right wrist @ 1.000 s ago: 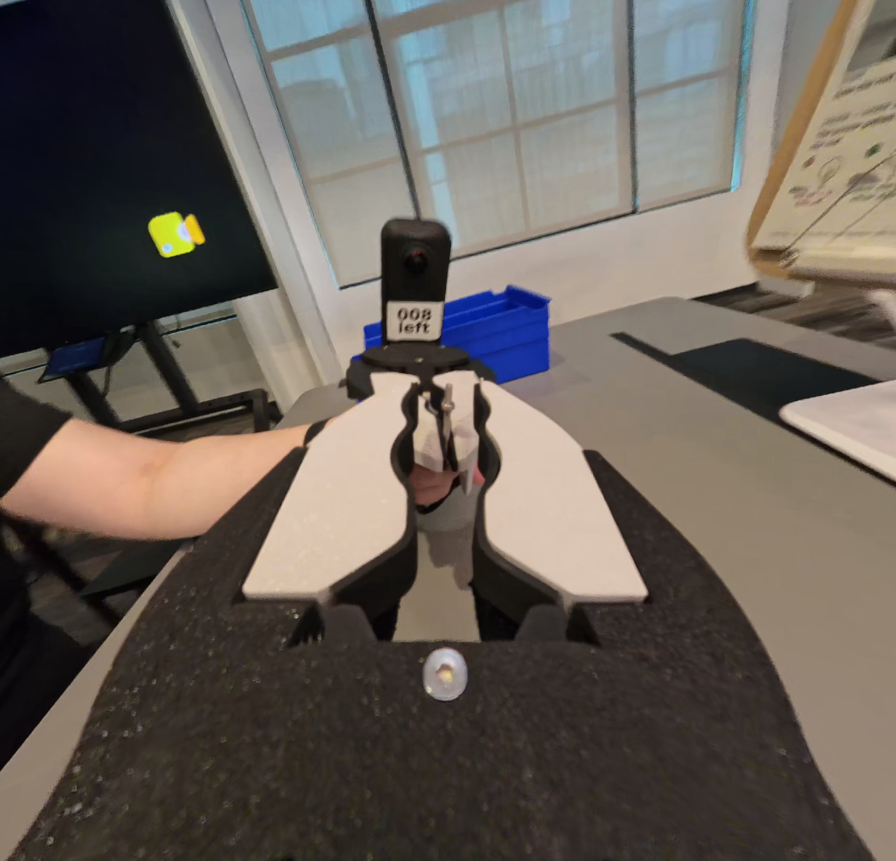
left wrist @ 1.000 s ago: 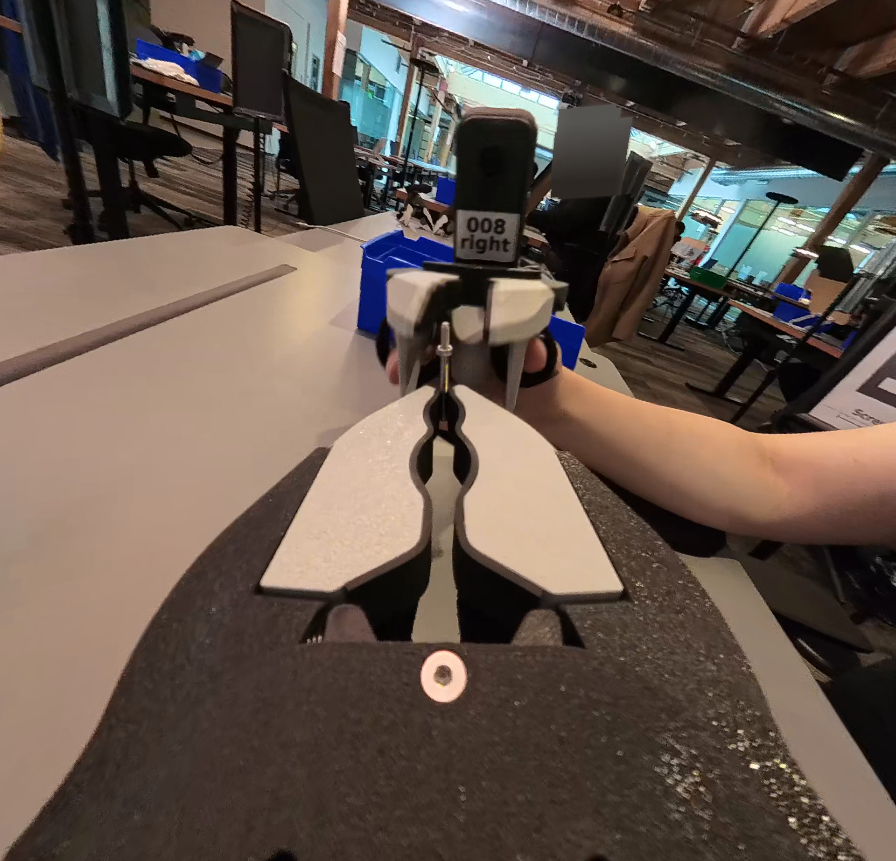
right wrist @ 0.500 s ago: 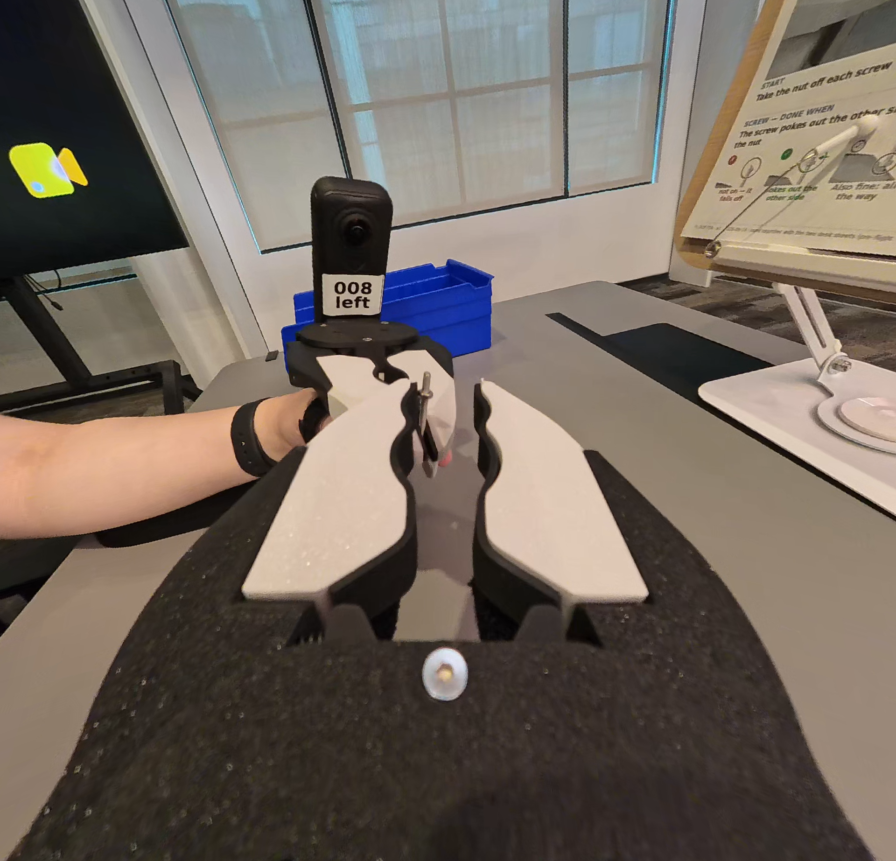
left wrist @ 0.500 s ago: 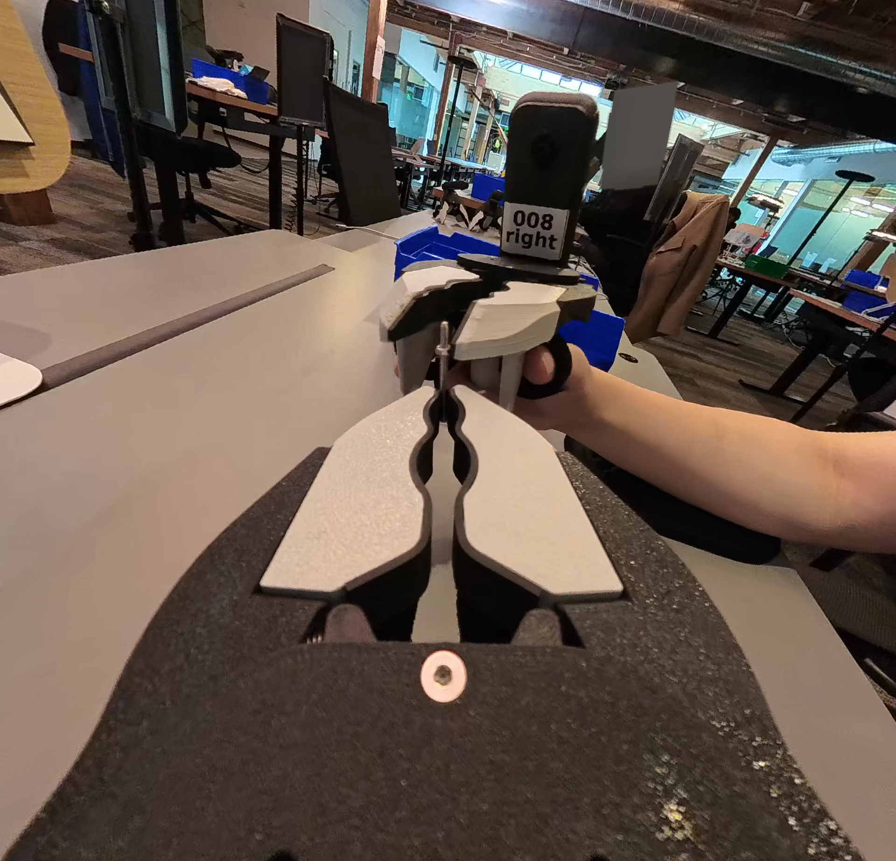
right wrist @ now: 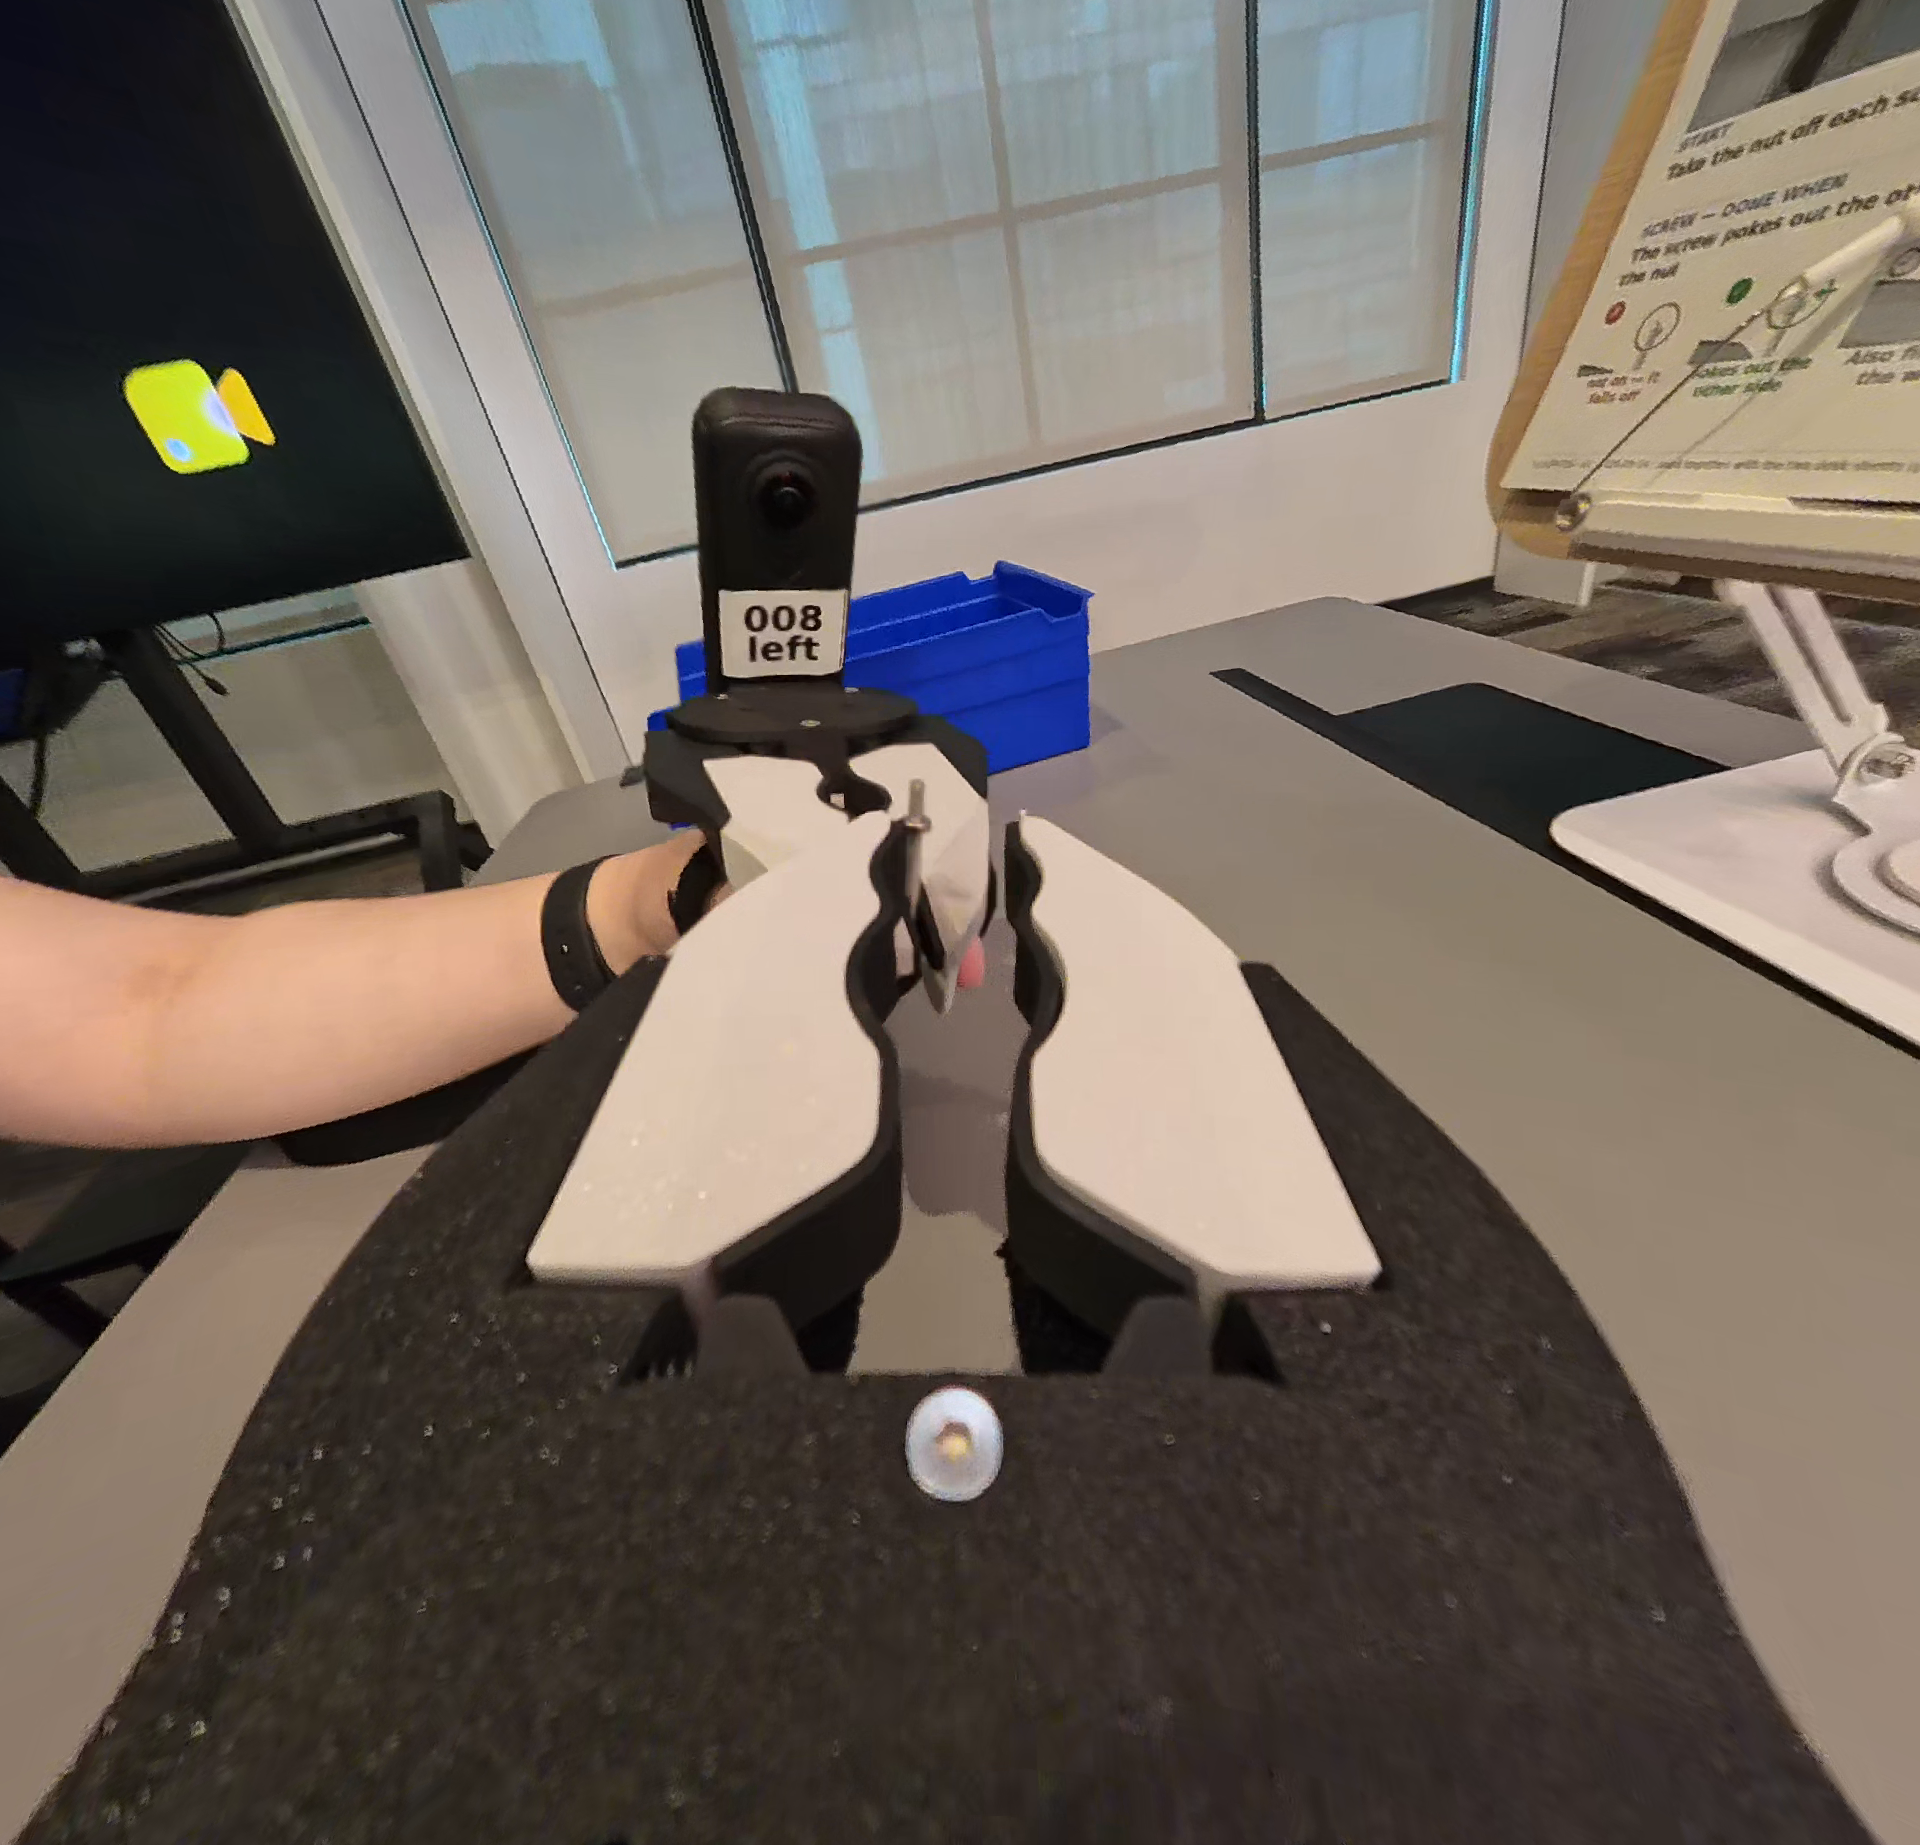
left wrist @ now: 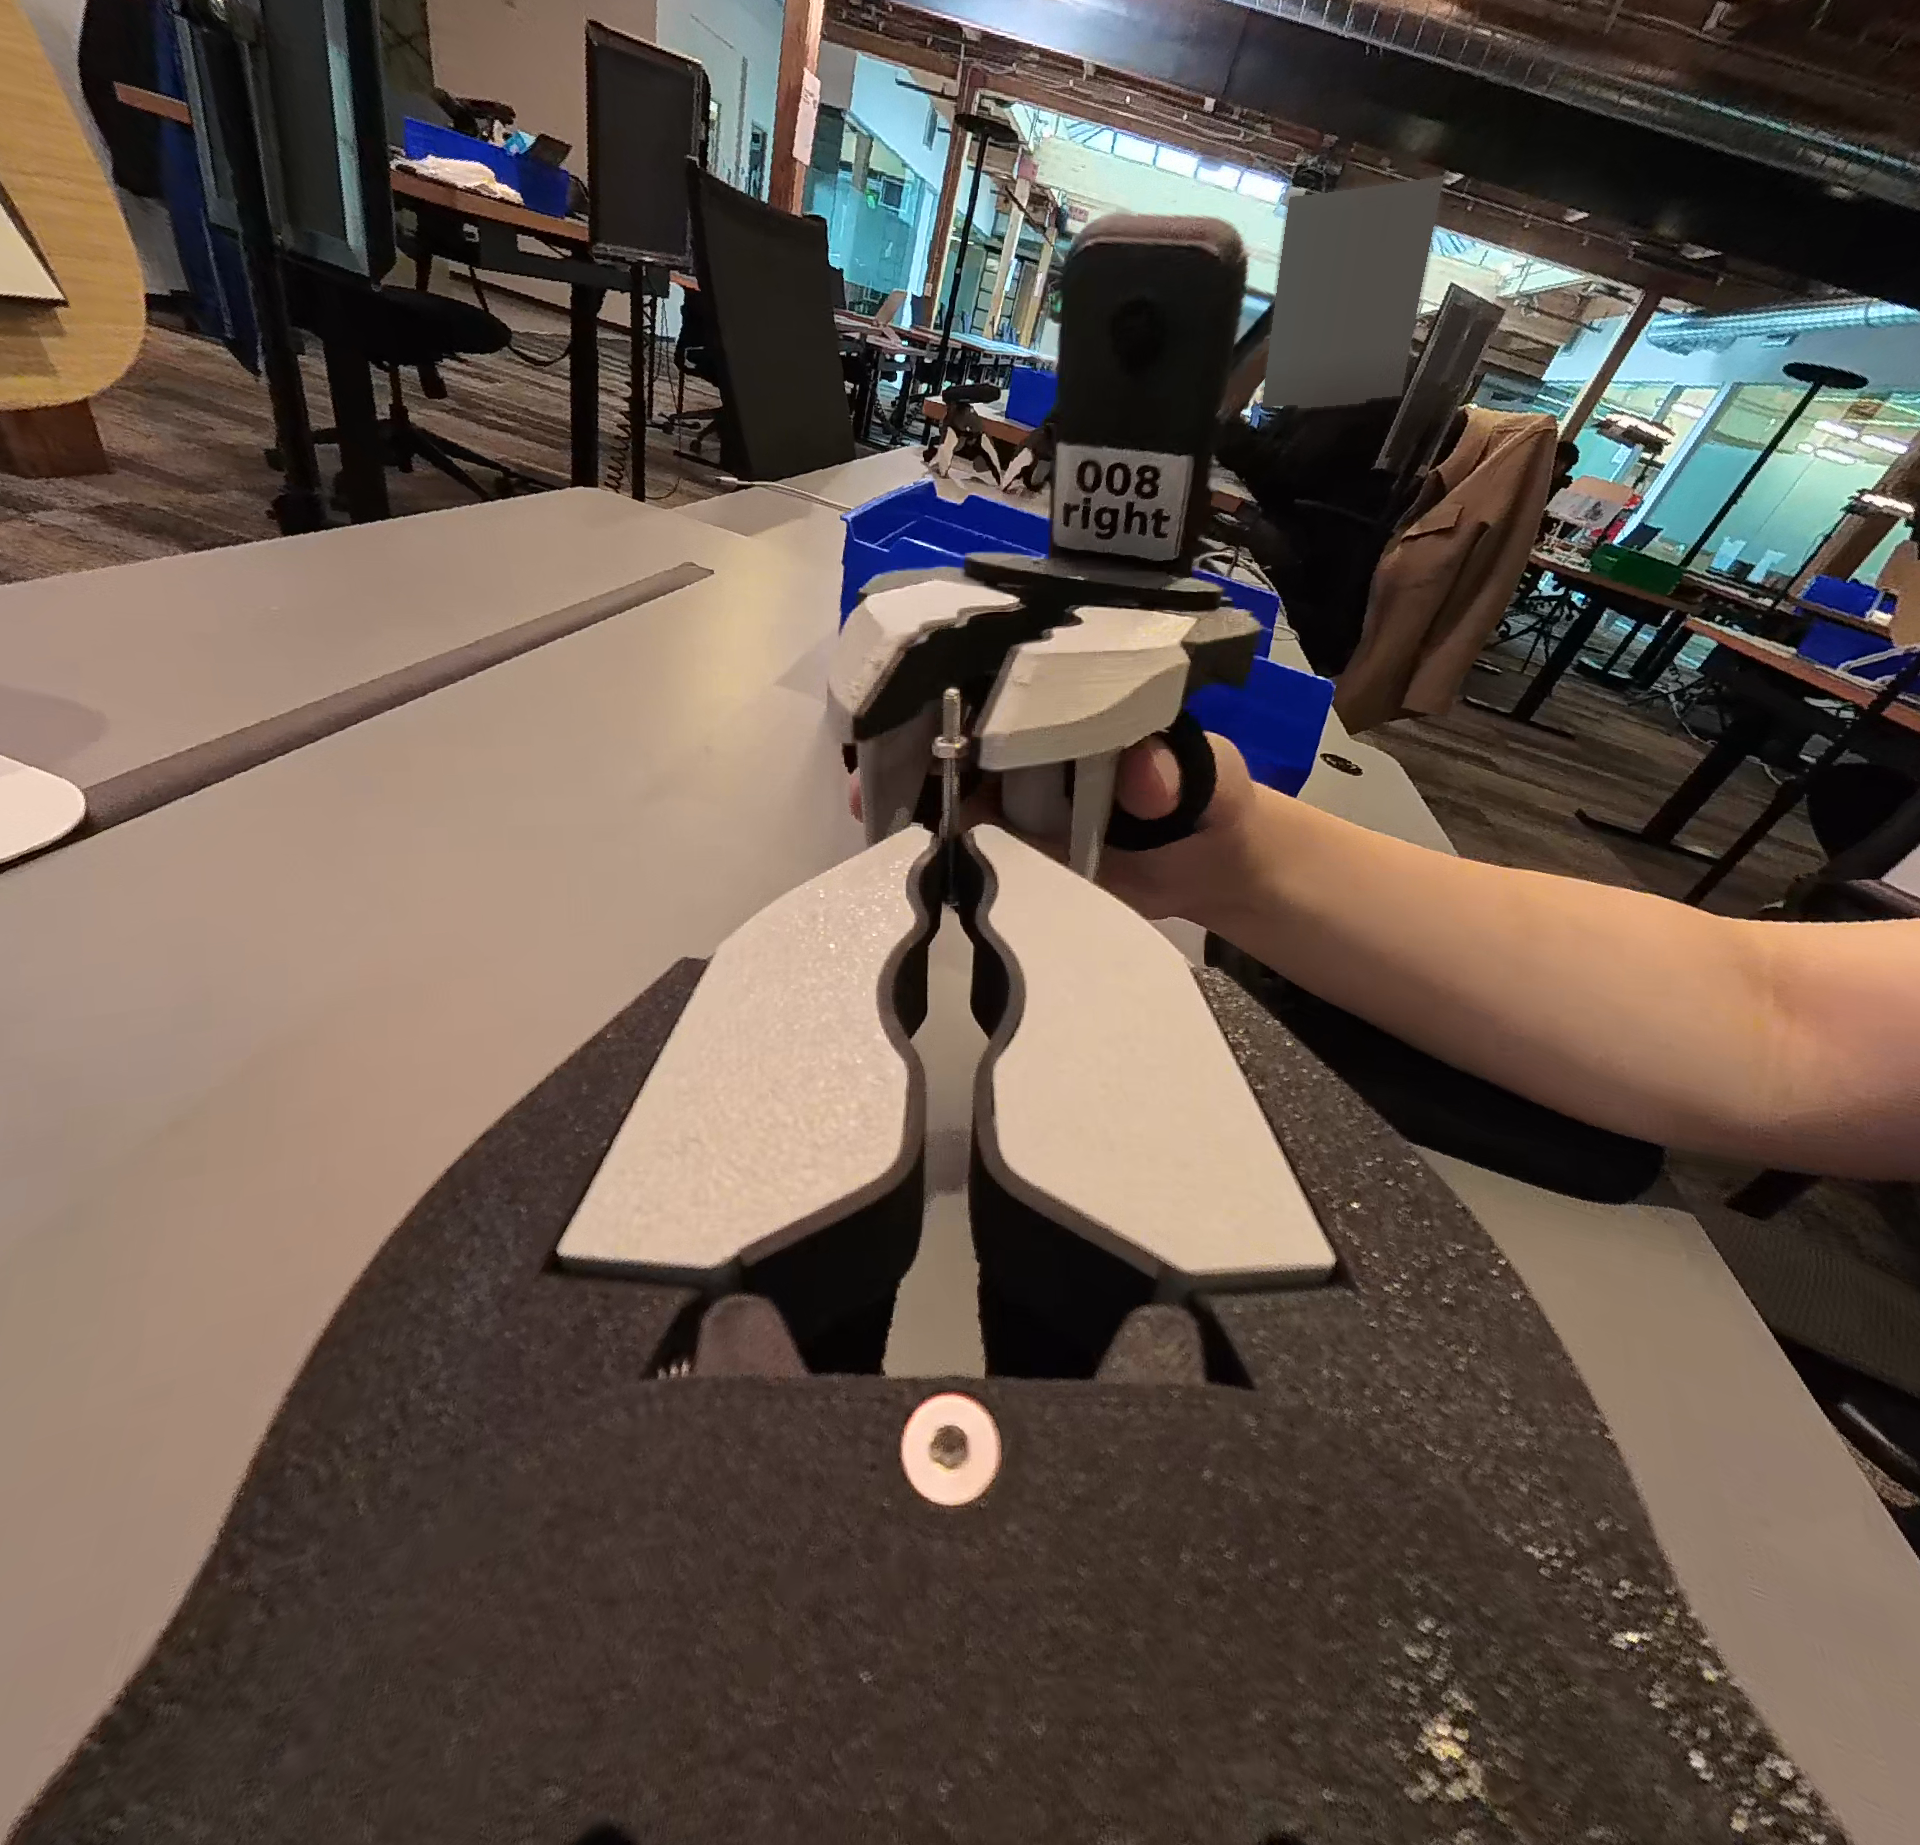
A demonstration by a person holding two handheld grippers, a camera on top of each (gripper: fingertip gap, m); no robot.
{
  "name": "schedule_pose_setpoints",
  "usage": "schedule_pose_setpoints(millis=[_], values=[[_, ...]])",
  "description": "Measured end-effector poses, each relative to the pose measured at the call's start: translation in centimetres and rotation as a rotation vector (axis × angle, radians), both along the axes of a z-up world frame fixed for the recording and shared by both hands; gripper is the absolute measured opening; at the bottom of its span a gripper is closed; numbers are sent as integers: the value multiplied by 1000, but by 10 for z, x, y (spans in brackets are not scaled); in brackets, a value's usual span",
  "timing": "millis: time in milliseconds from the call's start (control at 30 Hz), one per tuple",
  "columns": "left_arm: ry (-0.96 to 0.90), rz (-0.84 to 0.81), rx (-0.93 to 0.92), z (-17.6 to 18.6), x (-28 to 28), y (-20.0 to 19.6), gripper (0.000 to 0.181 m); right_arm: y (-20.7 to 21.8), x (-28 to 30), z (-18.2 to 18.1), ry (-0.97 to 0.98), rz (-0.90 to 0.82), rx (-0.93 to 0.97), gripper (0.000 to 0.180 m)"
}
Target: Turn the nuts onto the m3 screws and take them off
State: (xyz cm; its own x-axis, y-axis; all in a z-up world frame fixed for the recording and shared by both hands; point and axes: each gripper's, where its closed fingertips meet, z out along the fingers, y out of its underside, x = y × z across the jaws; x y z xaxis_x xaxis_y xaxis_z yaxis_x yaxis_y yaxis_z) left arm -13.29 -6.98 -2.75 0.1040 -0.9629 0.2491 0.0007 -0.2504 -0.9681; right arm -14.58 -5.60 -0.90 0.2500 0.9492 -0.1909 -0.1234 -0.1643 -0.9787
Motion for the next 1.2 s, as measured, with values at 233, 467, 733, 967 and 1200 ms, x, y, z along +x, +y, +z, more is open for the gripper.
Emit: schedule_pose_setpoints(millis=[233,467,733,967,1200], values=[[10,-3,-7,-4,0,1,2,-8,-7,5,22,48,7,15],[-8,1,-9,0,-2,1,2,7,13,3,41,-35,-26,12],[2,-10,-4,-2,1,-2,2,-2,-8,-4,-59,-3,16,16],[3,-4,-6,-3,-1,0,2,0,6,-1,18,26,-42,16],[12,-8,-3,-4,1,-1,2,0,-4,-3,-33,-4,2,18]])
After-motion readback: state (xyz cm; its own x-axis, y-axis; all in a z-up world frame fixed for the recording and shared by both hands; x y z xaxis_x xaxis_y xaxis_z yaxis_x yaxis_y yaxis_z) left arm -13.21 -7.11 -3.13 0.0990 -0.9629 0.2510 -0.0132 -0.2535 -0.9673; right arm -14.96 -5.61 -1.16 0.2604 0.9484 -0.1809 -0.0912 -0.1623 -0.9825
